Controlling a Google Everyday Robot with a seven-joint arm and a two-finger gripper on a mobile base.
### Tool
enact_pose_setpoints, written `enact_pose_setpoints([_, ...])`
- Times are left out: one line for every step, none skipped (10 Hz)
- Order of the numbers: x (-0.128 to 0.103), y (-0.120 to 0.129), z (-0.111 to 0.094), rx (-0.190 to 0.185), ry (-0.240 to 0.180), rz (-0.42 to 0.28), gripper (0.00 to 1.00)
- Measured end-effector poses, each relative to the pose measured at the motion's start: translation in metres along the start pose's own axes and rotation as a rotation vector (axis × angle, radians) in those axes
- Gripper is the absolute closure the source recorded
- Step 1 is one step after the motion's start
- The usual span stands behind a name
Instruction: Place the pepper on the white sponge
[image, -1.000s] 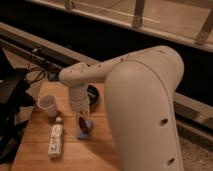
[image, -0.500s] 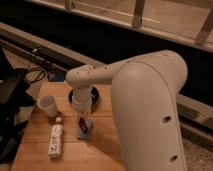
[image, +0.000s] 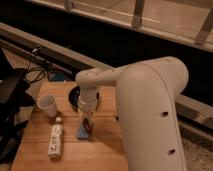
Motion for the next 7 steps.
enact_pose_setpoints([0.001,-0.001,0.005,-0.004,0.008,0.004,0.52])
enact_pose_setpoints([0.004,-0.005,0.010,-0.008,0.018,0.018,0.40])
enact_pose_setpoints([0.006,-0.009,0.011,-0.013,0.021,0.030,0.32])
enact_pose_setpoints([0.007,-0.011,0.011,-0.016,0.020,0.038,0.23])
enact_pose_setpoints([0.008,-0.011,0.012,-0.019,0.022,0.042,0.20])
enact_pose_setpoints([0.009,-0.011,0.013,-0.023,0.029,0.046,0.20])
enact_pose_setpoints([0.010,-0.011,0.013,-0.026,0.036,0.045,0.20])
